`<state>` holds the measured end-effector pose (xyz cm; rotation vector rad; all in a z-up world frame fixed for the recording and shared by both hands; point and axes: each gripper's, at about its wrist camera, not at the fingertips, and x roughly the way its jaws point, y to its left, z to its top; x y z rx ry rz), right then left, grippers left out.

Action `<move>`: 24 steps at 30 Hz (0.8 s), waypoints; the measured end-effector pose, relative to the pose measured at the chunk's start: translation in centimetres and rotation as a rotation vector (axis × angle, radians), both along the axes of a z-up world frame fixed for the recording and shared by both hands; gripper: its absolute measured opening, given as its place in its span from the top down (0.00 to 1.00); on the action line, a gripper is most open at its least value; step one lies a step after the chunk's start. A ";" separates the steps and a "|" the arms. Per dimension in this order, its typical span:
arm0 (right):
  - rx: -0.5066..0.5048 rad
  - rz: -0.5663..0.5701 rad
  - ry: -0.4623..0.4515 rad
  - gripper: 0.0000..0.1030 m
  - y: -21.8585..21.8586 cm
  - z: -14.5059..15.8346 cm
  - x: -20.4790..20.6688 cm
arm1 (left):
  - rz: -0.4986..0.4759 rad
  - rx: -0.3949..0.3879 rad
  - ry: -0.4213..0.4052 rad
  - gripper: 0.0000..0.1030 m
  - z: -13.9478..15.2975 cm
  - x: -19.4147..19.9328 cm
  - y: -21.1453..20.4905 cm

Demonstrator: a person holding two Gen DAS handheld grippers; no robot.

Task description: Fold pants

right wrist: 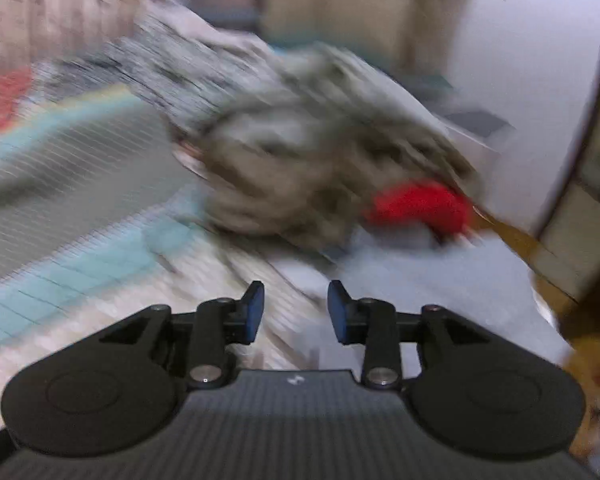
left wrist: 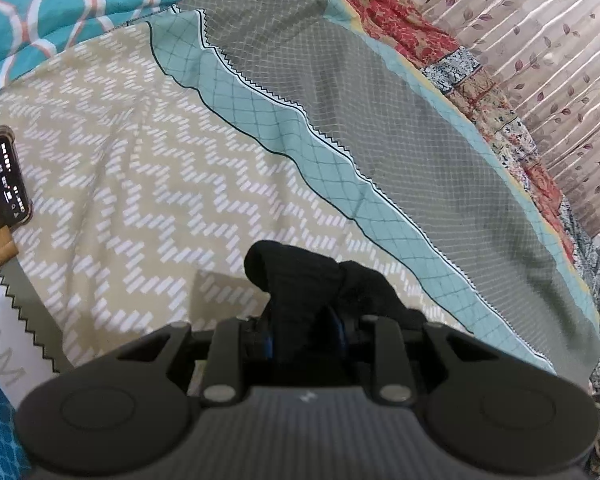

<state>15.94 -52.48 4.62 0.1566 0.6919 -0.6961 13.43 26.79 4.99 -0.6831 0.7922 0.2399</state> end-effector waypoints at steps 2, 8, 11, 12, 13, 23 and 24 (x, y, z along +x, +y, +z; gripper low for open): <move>0.093 -0.014 -0.043 0.63 0.0 -1.0 -1.7 | -0.010 0.011 0.002 0.77 0.3 0.1 -0.1; 0.194 0.102 -0.108 0.63 2.1 -1.3 -3.6 | -0.019 0.014 -0.026 0.77 1.5 0.2 -0.1; 0.210 0.130 -0.135 0.54 2.8 -1.0 -1.5 | -0.010 0.000 -0.068 0.77 2.0 -0.4 0.0; 0.216 0.129 -0.147 0.47 3.2 -1.2 -0.4 | -0.007 -0.003 -0.084 0.77 2.2 -0.6 0.1; 0.223 0.128 -0.156 0.39 3.2 -1.1 0.1 | -0.005 -0.004 -0.098 0.77 2.3 -0.8 0.1; 0.247 0.184 -0.087 0.88 4.3 -3.7 3.2 | 0.012 0.000 -0.086 0.77 3.0 -1.5 0.3; 0.263 0.199 -0.169 0.88 4.0 -2.4 1.3 | 0.011 -0.002 -0.091 0.77 3.1 -1.7 0.4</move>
